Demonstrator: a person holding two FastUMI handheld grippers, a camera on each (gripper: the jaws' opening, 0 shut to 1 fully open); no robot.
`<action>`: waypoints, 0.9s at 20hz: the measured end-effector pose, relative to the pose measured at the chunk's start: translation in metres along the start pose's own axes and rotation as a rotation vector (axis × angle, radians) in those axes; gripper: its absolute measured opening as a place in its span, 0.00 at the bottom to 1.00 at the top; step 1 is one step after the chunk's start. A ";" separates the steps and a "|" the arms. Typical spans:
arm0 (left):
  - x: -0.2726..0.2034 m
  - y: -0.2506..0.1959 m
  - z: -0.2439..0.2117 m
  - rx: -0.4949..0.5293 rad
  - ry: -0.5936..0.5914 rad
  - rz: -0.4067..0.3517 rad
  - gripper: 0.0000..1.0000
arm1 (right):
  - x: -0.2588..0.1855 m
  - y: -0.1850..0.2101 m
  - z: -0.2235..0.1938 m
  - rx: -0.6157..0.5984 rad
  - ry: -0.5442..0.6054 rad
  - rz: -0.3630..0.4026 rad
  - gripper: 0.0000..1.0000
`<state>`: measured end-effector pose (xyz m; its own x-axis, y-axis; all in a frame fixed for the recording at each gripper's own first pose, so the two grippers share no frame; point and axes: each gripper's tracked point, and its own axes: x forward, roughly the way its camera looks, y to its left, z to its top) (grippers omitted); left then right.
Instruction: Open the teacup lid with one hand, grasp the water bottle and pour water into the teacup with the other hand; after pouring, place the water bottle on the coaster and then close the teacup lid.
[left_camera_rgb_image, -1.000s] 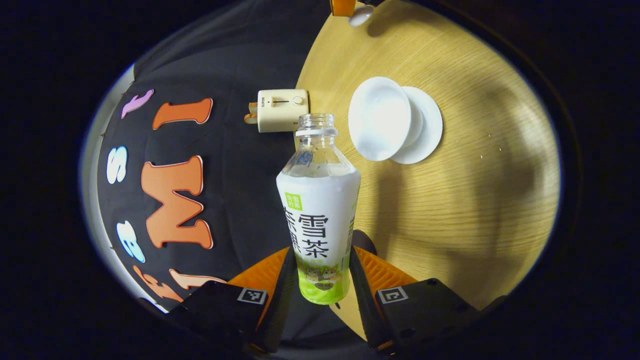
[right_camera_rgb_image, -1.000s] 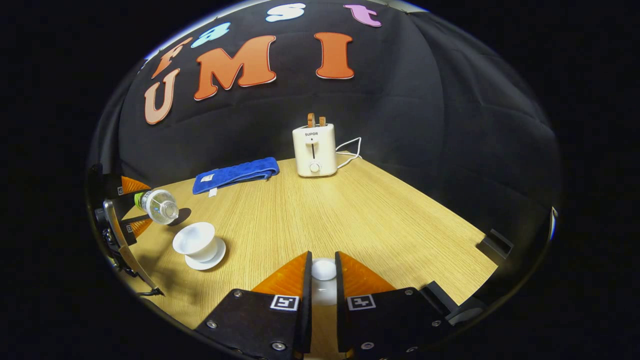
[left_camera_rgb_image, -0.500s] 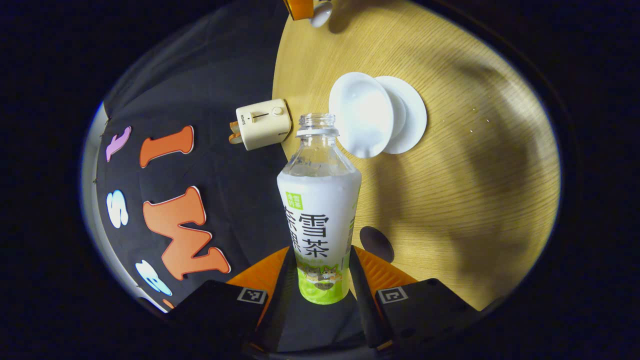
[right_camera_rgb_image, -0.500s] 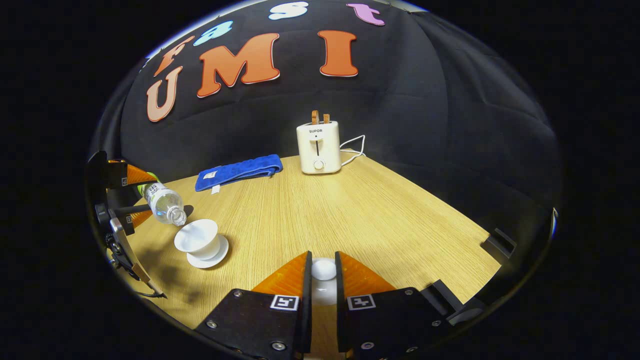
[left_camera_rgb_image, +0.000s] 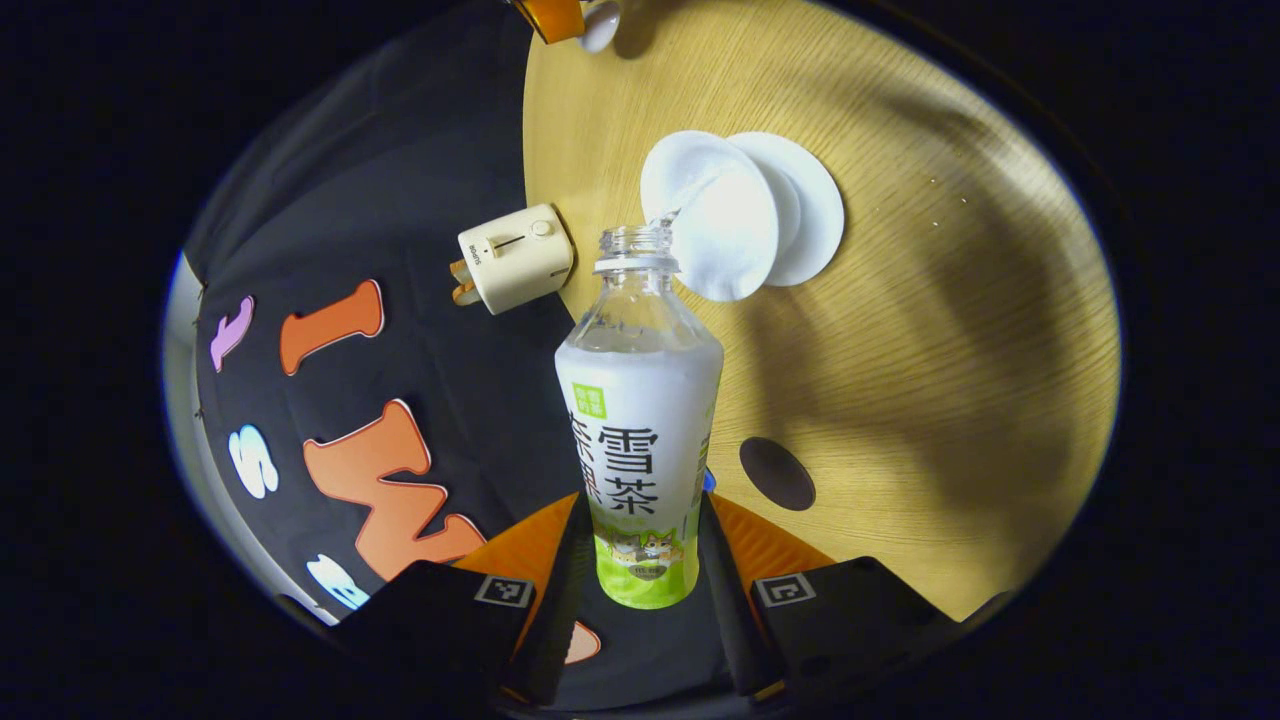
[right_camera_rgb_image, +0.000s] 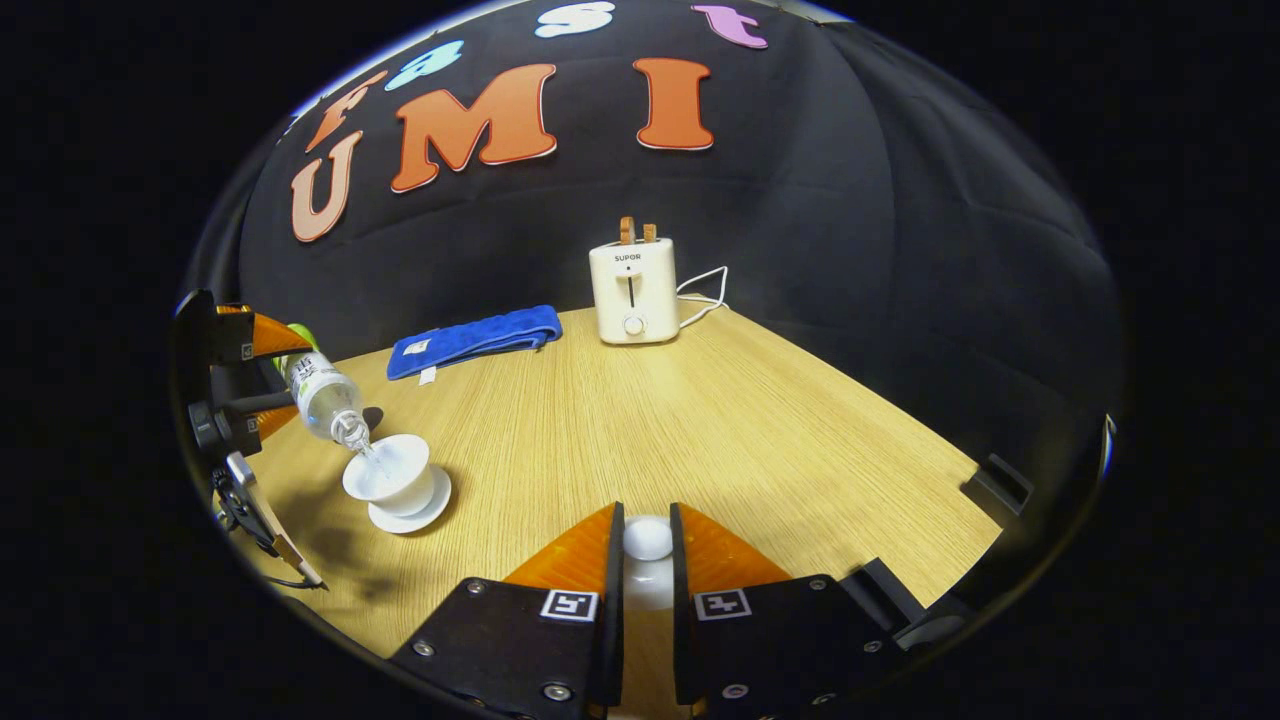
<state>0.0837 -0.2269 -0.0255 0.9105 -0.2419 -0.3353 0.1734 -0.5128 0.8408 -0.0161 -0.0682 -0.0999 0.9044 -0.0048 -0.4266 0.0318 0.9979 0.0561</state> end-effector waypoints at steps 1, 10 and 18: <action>-0.001 0.001 0.001 0.009 -0.002 0.006 0.63 | 0.001 0.000 0.000 -0.002 0.001 0.000 0.21; -0.007 0.008 0.009 0.051 -0.018 0.037 0.63 | 0.000 0.001 0.000 -0.007 0.002 0.005 0.21; -0.007 0.014 0.009 0.135 -0.014 0.052 0.68 | 0.000 0.001 -0.002 -0.010 0.007 0.005 0.21</action>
<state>0.0765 -0.2397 -0.0154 0.9116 -0.2817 -0.2993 0.0732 -0.6053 0.7926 -0.0168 -0.0669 -0.1020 0.9017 0.0010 -0.4323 0.0225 0.9985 0.0490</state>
